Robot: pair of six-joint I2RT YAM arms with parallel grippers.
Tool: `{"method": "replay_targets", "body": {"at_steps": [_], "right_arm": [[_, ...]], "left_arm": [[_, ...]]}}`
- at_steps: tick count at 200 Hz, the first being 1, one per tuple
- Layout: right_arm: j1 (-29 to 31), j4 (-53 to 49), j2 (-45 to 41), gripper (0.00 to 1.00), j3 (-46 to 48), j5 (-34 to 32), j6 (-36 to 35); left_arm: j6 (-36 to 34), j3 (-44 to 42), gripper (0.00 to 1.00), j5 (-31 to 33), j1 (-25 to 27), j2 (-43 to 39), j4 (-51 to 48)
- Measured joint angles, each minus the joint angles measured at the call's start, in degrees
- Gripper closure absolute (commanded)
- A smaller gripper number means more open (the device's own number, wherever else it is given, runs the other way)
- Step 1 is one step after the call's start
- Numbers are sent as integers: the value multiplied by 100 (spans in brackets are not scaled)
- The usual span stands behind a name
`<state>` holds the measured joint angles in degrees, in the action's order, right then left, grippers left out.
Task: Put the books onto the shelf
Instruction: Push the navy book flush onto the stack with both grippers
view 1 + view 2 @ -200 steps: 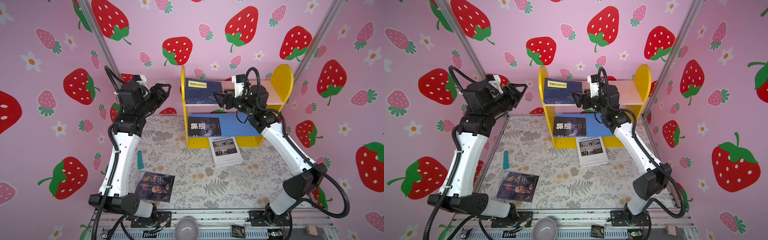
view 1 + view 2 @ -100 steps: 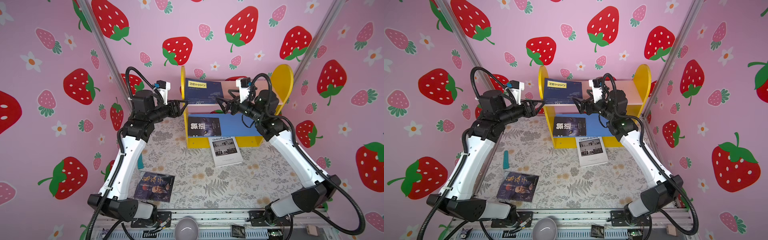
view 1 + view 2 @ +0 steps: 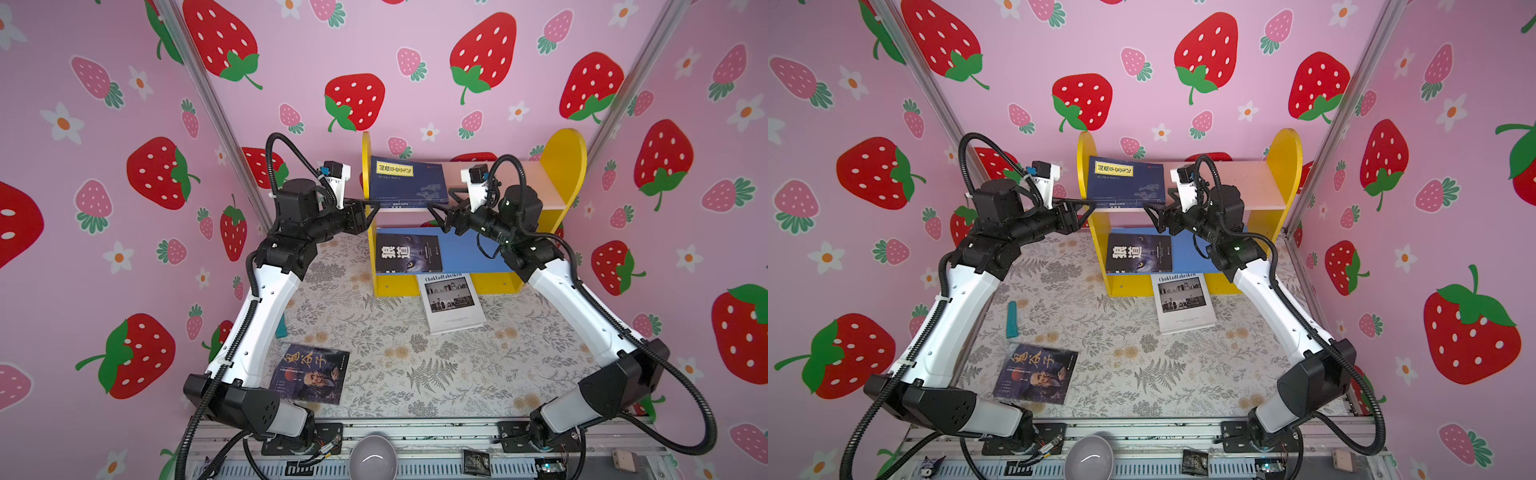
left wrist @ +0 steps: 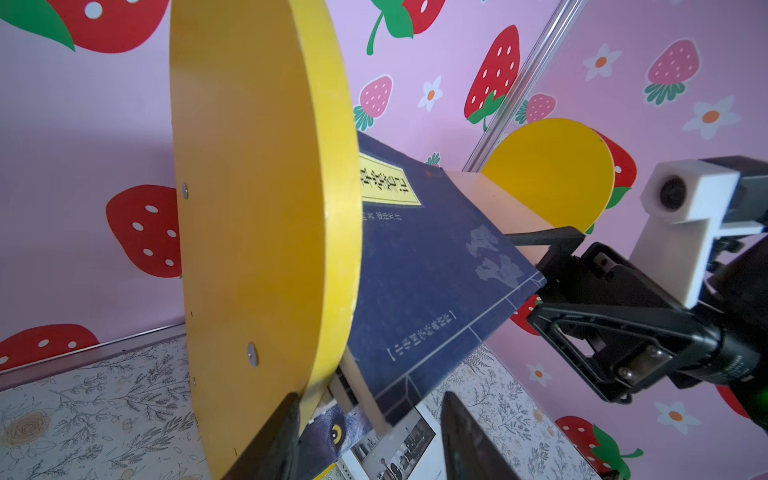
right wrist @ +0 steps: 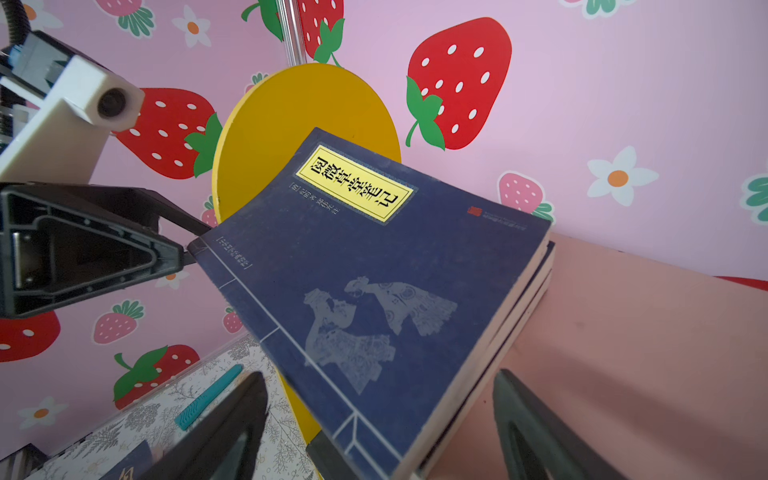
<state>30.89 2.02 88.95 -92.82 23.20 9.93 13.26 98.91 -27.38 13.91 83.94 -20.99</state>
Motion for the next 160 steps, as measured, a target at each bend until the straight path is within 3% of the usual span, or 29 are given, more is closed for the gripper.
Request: {"method": "replay_targets", "body": {"at_steps": [71,114,160], "right_arm": [[9,234,109,36,0,26,42],[7,262,120,38,0,-26,44],[9,243,120,32,0,-9,-116]], "left_arm": [[17,2,64,367,24,55,140],[52,2,66,492,17,125,275],[22,-15,59,463,35,125,306]]}}
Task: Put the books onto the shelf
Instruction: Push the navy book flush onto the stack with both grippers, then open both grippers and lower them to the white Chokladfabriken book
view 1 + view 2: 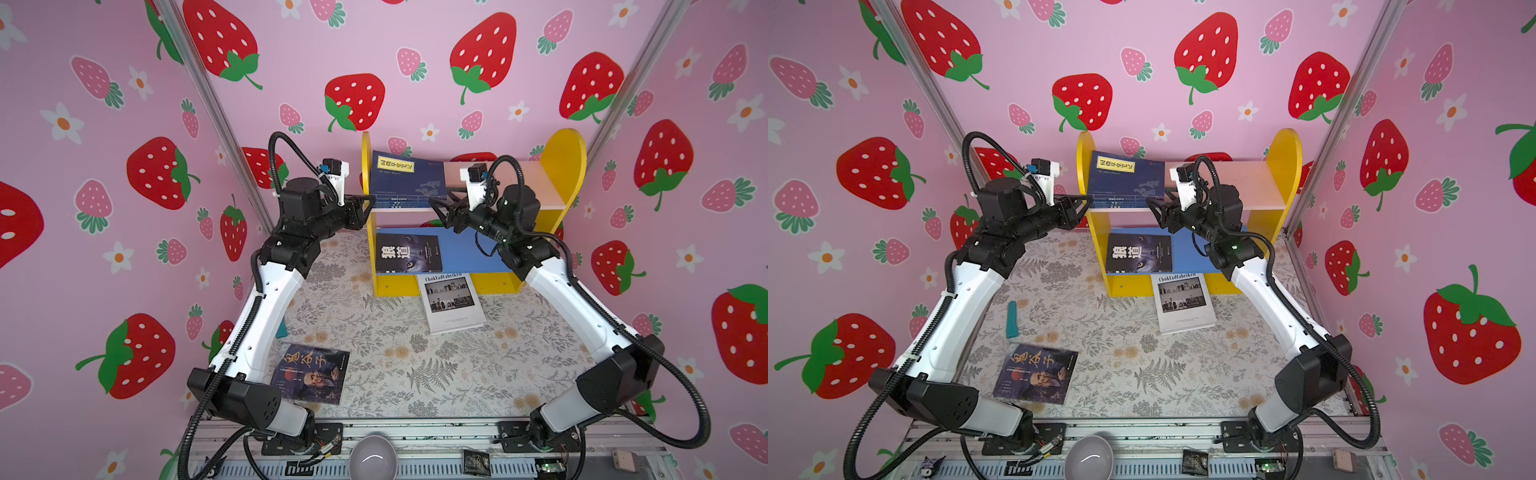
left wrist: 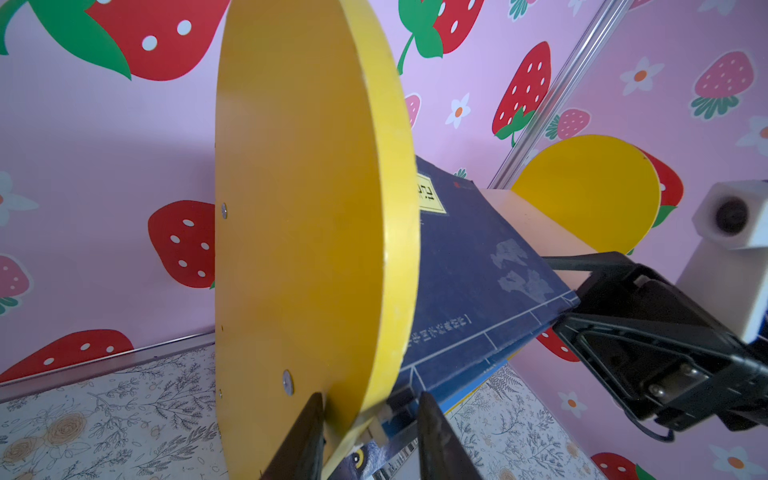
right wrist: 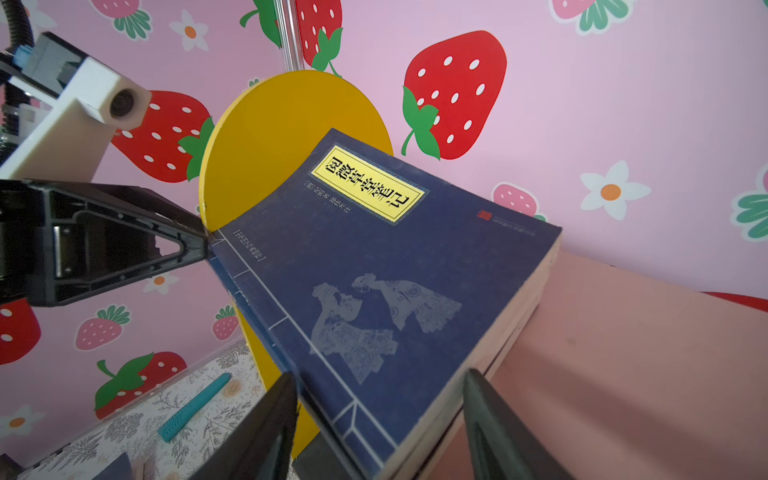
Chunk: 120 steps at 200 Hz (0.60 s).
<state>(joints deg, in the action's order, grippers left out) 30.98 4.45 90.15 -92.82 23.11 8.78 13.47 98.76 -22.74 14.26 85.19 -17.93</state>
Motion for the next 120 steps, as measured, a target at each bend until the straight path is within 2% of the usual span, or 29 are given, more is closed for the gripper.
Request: {"method": "replay_targets", "body": {"at_steps": [26,81,110,120], "right_arm": [[4,-35,-11,27,0,33,-151],[-28,-114,-13,46,0,-42,-302],[-35,-153,-9,48,-2,-81,-302],[-35,-153,-9,44,-2,-83,-304]], "left_arm": [[-33,-87,59,-11,15,-2,13],[-26,-149,74,85,-2,-2,81],[-17,-173,74,127,-9,-7,153],[-17,-186,74,129,-9,-15,166]]}}
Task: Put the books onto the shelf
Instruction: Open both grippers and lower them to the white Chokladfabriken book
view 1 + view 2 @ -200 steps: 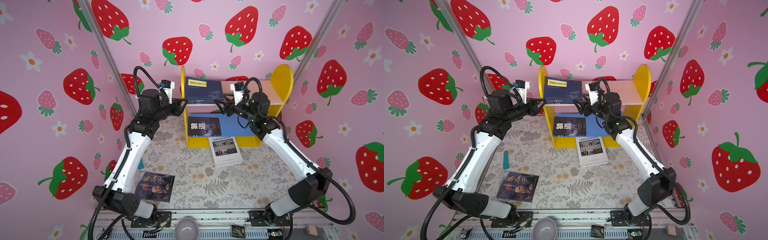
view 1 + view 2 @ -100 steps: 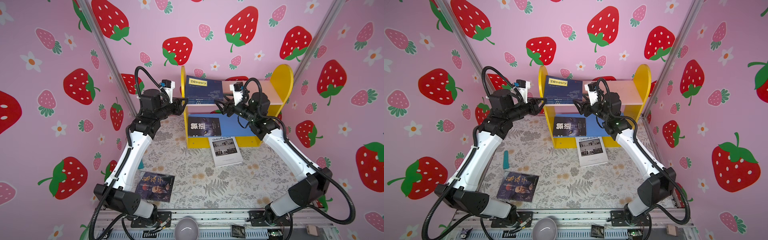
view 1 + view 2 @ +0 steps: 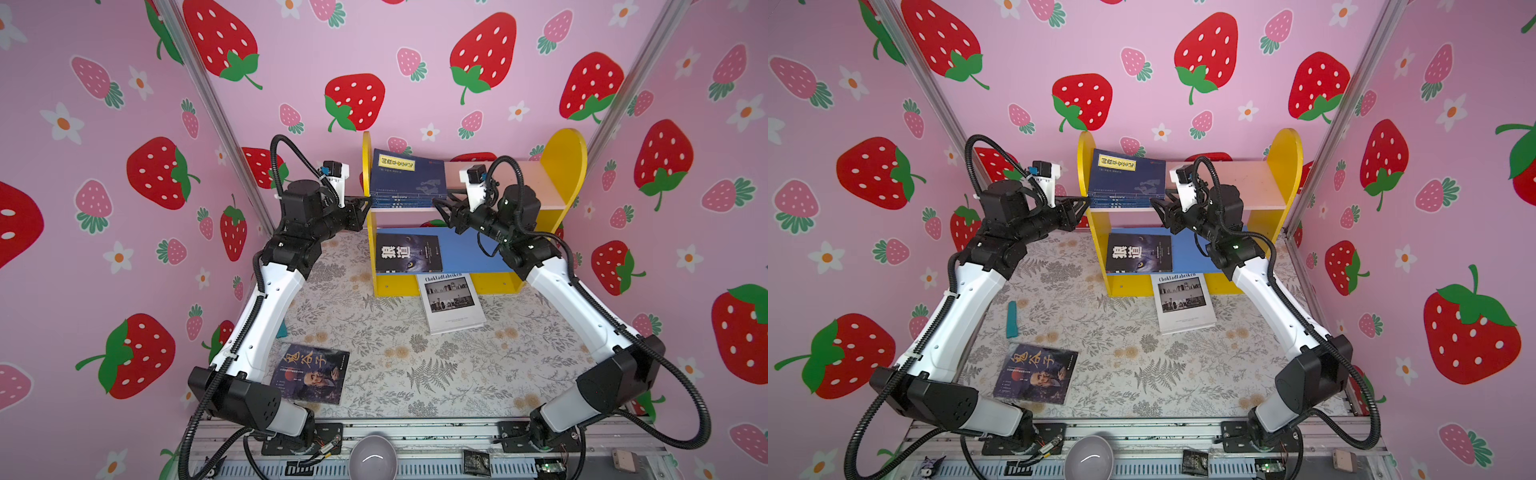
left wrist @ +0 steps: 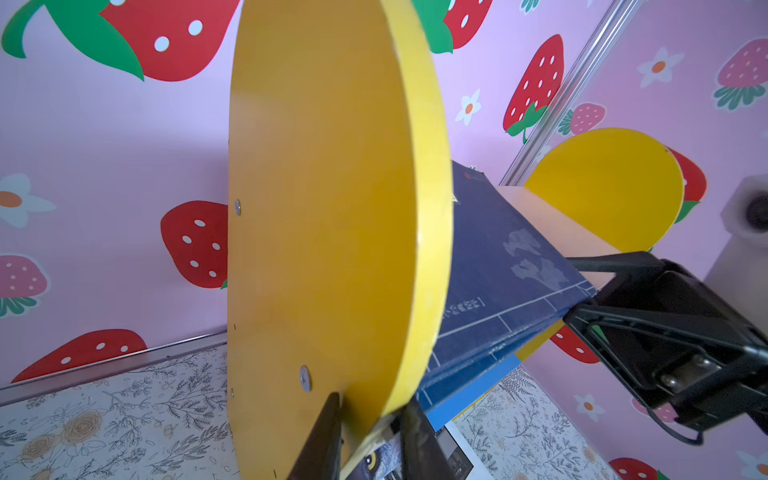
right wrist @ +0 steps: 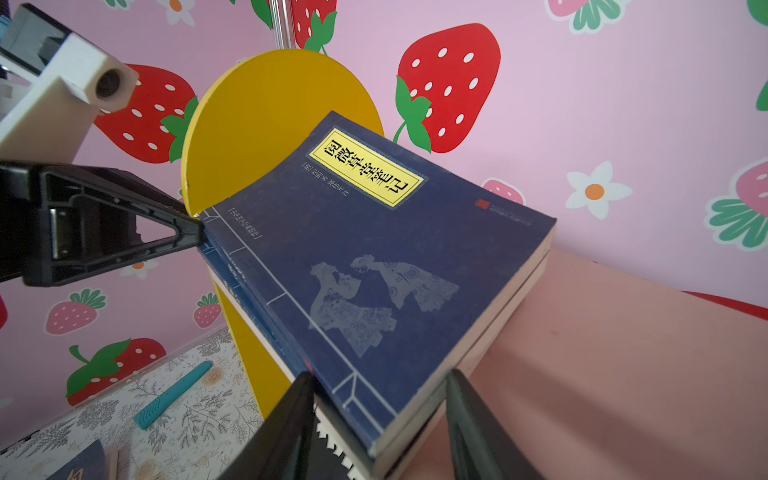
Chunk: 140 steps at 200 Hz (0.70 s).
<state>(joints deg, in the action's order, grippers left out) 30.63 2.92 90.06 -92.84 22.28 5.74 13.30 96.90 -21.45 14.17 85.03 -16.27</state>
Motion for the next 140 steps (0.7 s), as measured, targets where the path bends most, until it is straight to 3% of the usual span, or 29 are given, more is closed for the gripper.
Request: {"method": "replay_targets", "body": {"at_steps": [41,82,115,140], "right_arm": [[39,2,-13,19,-11,39,-57],[83,-131,-599,11,651,-138,-55],[87,-468,-1668,9,1655,-863,374],[87,-538,-2562,9,2822,-1456,872]], "left_arm": [[37,-372,67,-2,17,-219,229],[337,-1606,28,-2,90,-1167,236],[973,-2787,23,116,140,-2092,267],[1609,-3644,22,129,387,-2275,503]]}}
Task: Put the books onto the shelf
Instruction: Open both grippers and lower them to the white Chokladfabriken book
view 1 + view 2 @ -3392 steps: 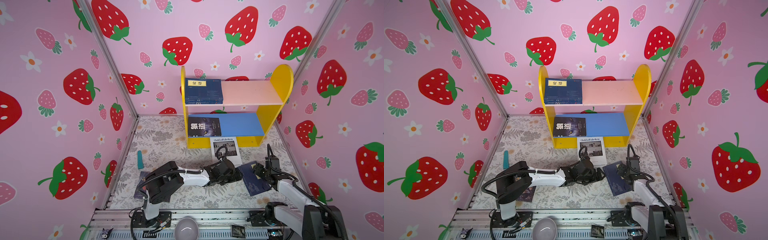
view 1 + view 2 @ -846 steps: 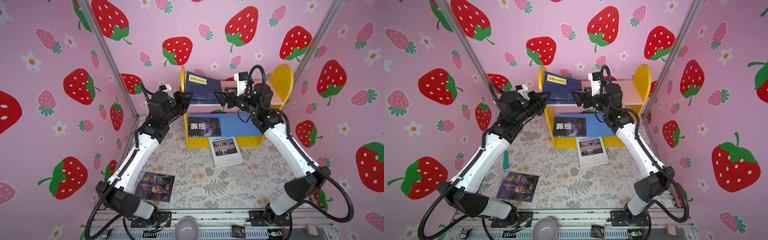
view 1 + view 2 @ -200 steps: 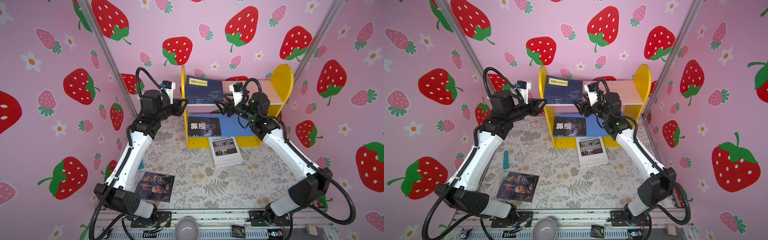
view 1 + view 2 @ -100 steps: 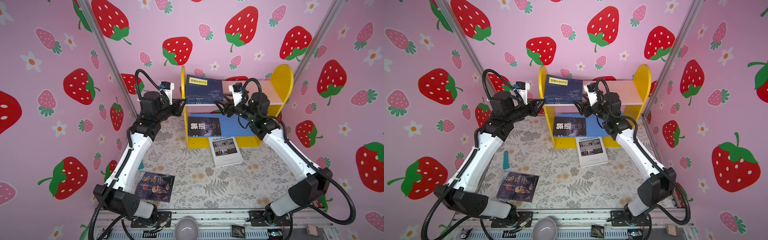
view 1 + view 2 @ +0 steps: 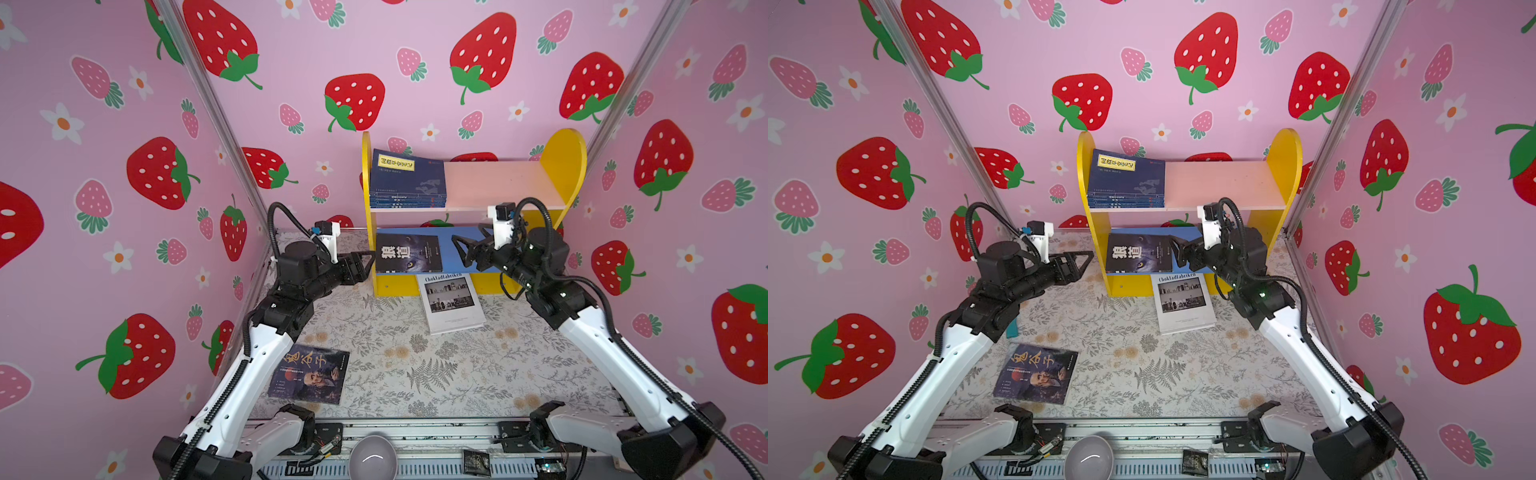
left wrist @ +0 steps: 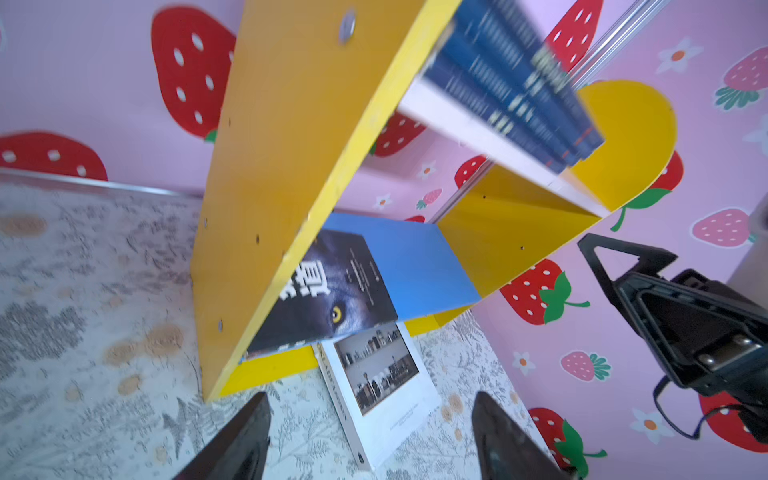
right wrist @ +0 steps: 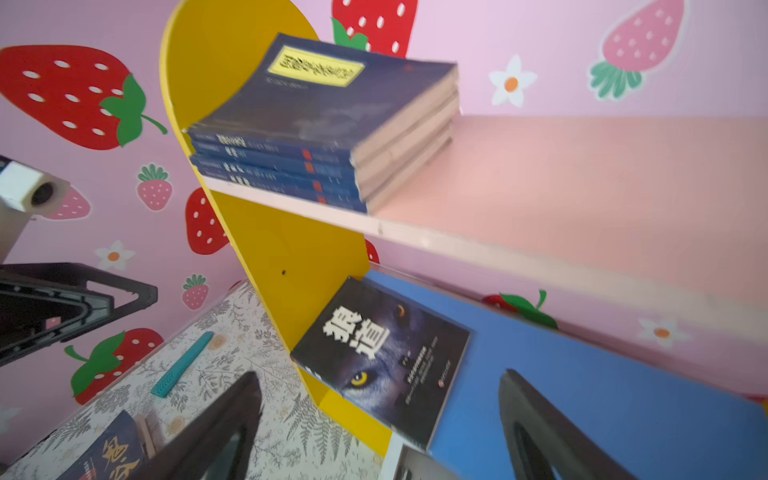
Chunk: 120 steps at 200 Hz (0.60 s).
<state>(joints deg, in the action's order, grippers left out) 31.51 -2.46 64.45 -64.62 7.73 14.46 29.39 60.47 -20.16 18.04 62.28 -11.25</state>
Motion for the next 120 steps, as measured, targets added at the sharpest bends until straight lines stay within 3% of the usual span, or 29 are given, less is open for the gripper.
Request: {"method": "replay_targets", "body": {"at_steps": [25,55,120], "right_arm": [[0,-22,-455,10,1187,-632,496],[-2,98,-330,9,2433,-1060,933],[-31,1029,247,6,3423,-1381,1298]], "left_arm": [[549,-807,22,133,629,328,400],[1174,-1582,21,420,1502,1130,1202],[2046,-1709,16,1215,2341,2975,2872]]}}
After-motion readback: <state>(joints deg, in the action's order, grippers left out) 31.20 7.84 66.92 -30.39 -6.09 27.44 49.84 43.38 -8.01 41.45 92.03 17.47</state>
